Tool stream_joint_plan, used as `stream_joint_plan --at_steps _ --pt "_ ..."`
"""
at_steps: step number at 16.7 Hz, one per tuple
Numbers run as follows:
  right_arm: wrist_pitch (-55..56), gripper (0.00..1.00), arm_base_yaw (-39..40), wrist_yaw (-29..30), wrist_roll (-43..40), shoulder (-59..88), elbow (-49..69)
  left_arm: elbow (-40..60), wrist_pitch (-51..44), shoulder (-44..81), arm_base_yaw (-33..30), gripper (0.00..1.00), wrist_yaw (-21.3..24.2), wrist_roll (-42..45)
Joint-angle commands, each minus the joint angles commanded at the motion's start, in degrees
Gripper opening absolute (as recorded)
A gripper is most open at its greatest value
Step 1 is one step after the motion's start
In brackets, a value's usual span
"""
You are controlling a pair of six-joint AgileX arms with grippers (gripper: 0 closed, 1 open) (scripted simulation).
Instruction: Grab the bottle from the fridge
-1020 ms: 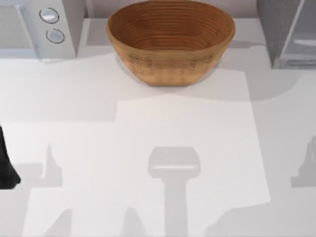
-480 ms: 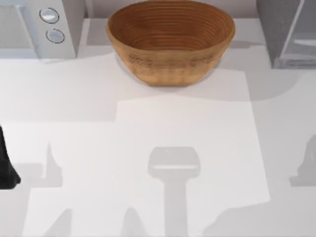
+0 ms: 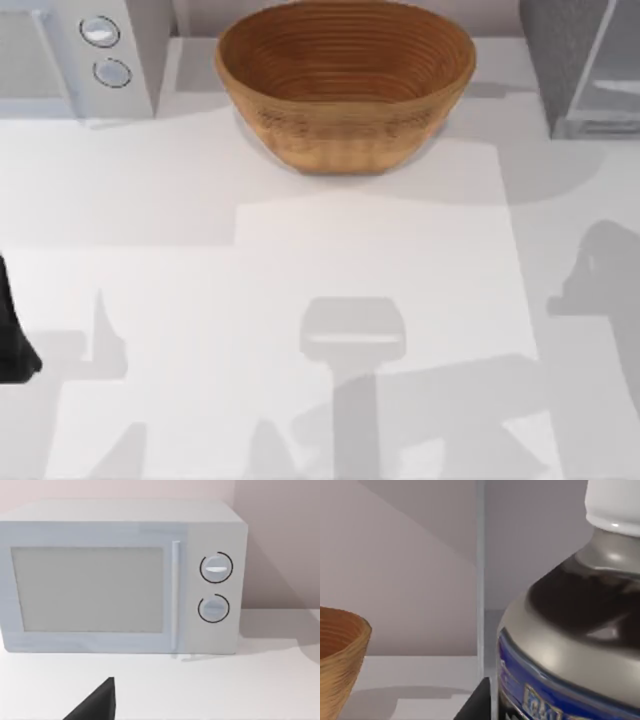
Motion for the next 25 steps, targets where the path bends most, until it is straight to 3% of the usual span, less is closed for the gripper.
stream_joint_plan --at_steps 7,13,17,25 --pt "24.11 0.00 12.73 13.38 0.15 38.83 11.13 0.00 0.00 0.00 0.00 1.00 0.00 0.00" --pt "40.12 0.00 20.92 21.99 0.10 62.25 18.80 0.00 0.00 0.00 0.00 1.00 0.00 0.00" --pt "45.21 0.00 23.43 24.63 0.05 69.03 21.33 0.00 0.00 0.00 0.00 1.00 0.00 0.00" --pt "46.92 0.00 24.14 23.73 -0.60 69.64 22.35 0.00 0.00 0.00 0.00 1.00 0.00 0.00"
